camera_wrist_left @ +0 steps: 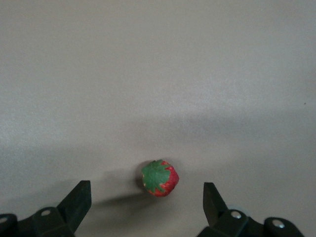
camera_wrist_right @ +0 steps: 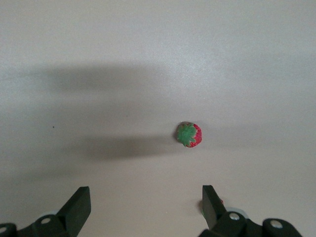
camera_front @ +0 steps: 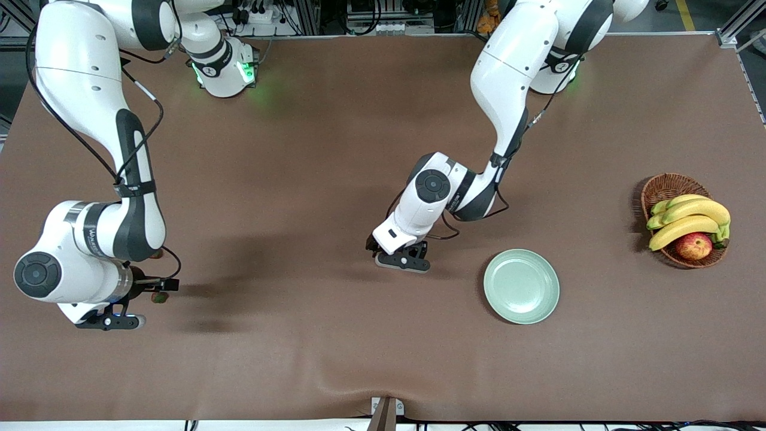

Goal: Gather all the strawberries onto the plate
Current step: 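Grasp the strawberry with the left gripper while the right gripper grasps another, then carry the strawberry into the green plate and open the left gripper, then carry the second strawberry mid-table and release it with the right gripper, then grasp the strawberry with the left gripper while the right gripper reaches another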

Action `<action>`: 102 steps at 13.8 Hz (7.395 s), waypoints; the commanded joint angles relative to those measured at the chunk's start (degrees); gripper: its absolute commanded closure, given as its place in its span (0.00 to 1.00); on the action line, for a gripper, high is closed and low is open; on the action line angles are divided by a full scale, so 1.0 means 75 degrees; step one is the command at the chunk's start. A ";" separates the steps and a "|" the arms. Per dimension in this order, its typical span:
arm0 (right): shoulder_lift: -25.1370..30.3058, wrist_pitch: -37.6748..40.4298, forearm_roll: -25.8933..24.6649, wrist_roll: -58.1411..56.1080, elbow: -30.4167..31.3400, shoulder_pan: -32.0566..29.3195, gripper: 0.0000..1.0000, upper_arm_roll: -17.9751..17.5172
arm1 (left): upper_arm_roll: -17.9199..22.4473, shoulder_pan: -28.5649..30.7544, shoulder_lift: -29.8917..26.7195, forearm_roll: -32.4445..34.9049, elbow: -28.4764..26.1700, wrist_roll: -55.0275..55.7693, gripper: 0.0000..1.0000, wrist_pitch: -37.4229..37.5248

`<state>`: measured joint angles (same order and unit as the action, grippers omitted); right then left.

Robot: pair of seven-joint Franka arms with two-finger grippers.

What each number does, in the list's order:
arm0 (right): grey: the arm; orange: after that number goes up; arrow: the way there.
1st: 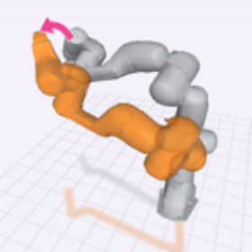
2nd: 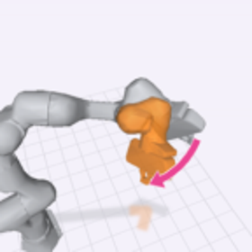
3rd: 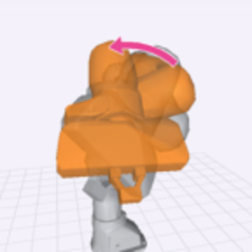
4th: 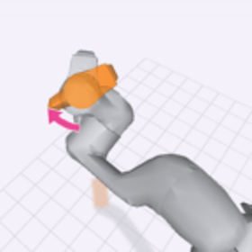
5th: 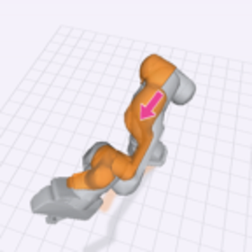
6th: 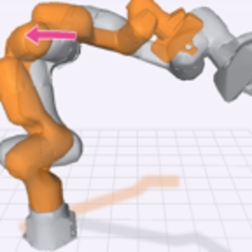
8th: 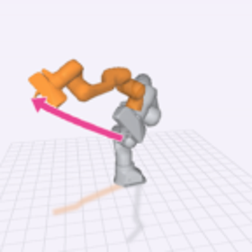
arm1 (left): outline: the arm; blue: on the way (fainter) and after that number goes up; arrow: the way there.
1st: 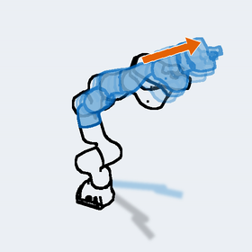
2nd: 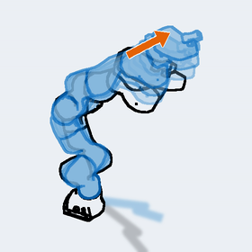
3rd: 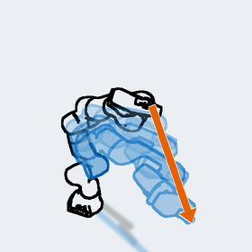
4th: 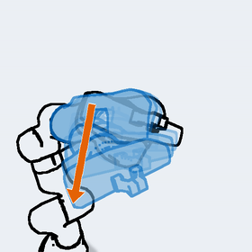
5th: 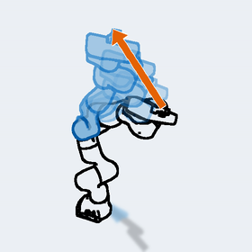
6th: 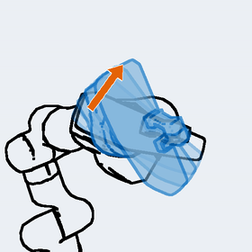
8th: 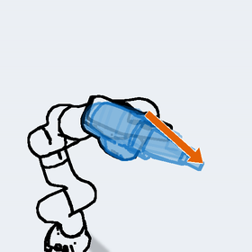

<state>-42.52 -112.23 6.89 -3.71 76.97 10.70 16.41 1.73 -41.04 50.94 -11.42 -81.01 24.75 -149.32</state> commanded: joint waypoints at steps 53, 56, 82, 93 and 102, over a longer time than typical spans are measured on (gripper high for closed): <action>-0.0777 -0.1958 0.0793 -0.0386 0.0566 -0.0210 0.86 -0.0208 | 0.0590 0.2847 -0.2049 0.1089 -0.2596 -0.3499 1.00 0.0902; -0.0671 -0.1899 0.0793 0.0501 0.0508 0.0574 0.86 -0.0418 | 0.0555 0.2801 -0.1566 0.0949 -0.2429 -0.3452 1.00 0.0516; -0.0943 -0.4713 0.0722 0.8335 -0.0091 0.3474 0.00 -0.1766 | -0.0160 0.1490 -0.2819 0.0972 -0.2290 -0.0326 0.00 0.1733; 0.0827 -0.1279 0.0641 0.3791 0.0657 0.0404 0.00 -0.1685 | -0.0195 0.0281 -0.0805 0.0960 -0.0097 0.1224 0.00 0.0437; 0.1661 -0.1231 0.0453 0.2346 0.2967 -0.1462 0.00 -0.0901 | -0.0183 -0.0024 0.0368 0.1019 0.0008 0.1141 0.00 -0.1571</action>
<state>-32.81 -120.57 11.72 12.89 94.34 -1.55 8.20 0.01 -40.95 53.40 -4.55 -82.77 32.67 -161.21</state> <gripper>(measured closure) 0.000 0.000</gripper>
